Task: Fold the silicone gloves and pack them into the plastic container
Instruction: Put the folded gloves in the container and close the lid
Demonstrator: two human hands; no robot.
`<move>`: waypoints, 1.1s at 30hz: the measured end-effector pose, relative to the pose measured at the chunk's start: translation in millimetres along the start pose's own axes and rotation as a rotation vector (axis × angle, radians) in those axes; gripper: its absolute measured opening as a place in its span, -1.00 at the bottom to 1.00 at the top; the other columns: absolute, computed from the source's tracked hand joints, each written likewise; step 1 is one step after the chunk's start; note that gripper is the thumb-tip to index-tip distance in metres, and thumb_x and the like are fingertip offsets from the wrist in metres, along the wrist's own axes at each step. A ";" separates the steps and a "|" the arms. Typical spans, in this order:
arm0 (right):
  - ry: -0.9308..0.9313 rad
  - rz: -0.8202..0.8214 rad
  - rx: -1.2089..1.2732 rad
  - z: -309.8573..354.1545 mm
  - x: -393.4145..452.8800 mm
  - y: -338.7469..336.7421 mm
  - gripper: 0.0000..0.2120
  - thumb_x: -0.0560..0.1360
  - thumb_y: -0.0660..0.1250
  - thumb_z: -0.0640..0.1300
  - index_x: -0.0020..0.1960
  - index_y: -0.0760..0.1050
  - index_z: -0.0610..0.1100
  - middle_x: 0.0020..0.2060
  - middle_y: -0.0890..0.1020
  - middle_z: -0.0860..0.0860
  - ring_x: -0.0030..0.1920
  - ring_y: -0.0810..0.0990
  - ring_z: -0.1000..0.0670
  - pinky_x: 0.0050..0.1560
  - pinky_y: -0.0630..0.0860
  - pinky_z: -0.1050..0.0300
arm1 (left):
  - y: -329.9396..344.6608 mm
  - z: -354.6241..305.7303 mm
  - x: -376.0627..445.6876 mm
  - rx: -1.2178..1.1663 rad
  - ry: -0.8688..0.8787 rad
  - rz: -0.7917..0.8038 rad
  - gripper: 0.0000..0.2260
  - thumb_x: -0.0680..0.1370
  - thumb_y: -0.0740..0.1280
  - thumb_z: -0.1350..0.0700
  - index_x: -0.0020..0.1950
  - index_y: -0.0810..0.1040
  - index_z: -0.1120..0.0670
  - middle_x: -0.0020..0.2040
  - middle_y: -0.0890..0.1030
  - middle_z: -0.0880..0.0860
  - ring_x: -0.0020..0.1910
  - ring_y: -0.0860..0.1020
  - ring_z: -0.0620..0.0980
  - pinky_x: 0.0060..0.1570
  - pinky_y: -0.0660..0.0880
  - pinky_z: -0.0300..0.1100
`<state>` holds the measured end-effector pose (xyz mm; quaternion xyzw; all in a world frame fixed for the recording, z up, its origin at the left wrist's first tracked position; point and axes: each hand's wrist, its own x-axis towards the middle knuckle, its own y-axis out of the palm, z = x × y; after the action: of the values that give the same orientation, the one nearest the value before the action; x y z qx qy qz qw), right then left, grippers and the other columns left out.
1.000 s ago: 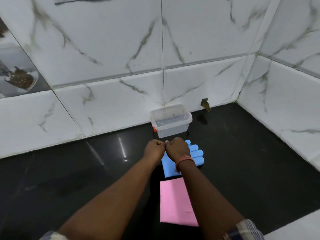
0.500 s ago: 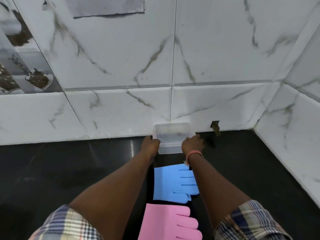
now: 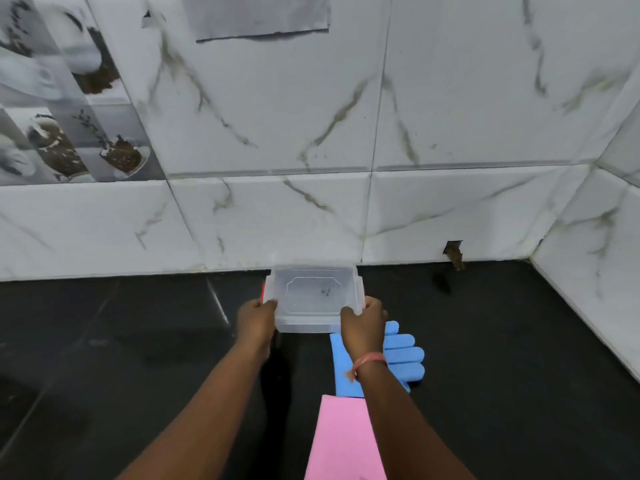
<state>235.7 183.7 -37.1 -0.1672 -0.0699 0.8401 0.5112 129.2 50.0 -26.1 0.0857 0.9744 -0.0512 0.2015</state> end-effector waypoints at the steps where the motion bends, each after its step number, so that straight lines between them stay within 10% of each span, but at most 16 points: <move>1: 0.004 -0.013 -0.009 1.2 -17.3 9.1 -0.66 0.39 0.34 -0.09 0.16 0.45 -0.04 0.07 0.49 -0.02 -0.03 0.58 -0.07 0.05 0.63 -0.08 | -18.8 4.2 -8.1 -0.009 0.005 -0.019 -0.92 0.62 0.33 0.21 -0.05 0.61 0.15 -0.08 0.68 0.18 -0.18 0.62 0.11 -0.14 0.57 -0.05; 15: 0.144 0.282 -0.384 -15.7 -162.1 66.1 -0.61 0.51 0.32 0.00 0.20 0.26 -0.14 0.17 0.53 -0.15 0.09 0.57 -0.14 0.13 0.57 -0.09 | -211.6 52.6 -34.7 0.093 -0.113 0.042 -0.87 0.60 0.33 0.16 0.08 0.62 0.16 -0.08 0.69 0.18 -0.24 0.57 0.10 -0.20 0.53 -0.02; 20: -0.212 0.506 -1.083 0.1 -182.0 73.6 0.36 0.14 0.43 0.53 0.60 -0.25 -0.05 0.56 -0.07 -0.18 0.57 -0.08 -0.30 0.51 0.00 -0.25 | -240.2 62.3 -33.7 0.184 -0.143 0.150 -0.90 0.58 0.35 0.22 0.06 0.59 0.20 -0.24 0.63 0.13 -0.38 0.49 -0.01 -0.40 0.41 -0.16; 23: -0.560 0.735 -1.307 8.5 -176.5 106.6 0.50 0.04 0.48 0.53 0.56 -0.47 0.07 0.56 -0.38 -0.19 0.51 -0.47 -0.28 0.47 -0.37 -0.37 | -249.2 62.4 -37.1 0.224 -0.171 0.222 -0.85 0.57 0.35 0.19 0.12 0.56 0.18 -0.20 0.62 0.14 -0.32 0.51 0.01 -0.34 0.42 -0.14; 28: -0.690 0.878 -1.260 8.4 -154.7 137.9 0.43 0.04 0.54 0.45 0.58 -0.31 0.11 0.59 -0.08 -0.18 0.59 -0.19 -0.25 0.52 -0.28 -0.33 | -254.9 57.1 -40.3 0.051 -0.315 0.309 -0.82 0.66 0.29 -0.01 0.19 0.57 0.03 0.12 0.69 0.12 0.12 0.66 0.13 0.03 0.64 0.00; 33: -0.780 0.849 -1.072 -13.5 -148.0 127.2 0.25 0.15 0.49 0.43 0.57 -0.18 0.12 0.53 0.05 -0.08 0.56 -0.06 -0.19 0.53 -0.22 -0.33 | -253.4 59.7 -41.9 -0.155 -0.412 0.264 -0.57 0.71 0.12 -0.19 0.18 0.65 0.05 0.06 0.75 0.12 0.08 0.67 0.11 0.04 0.62 0.00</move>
<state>196.6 -7.1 -55.4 -0.0964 -0.5701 0.8133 -0.0651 142.5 -212.5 -47.2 0.1844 0.8941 0.0341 0.4067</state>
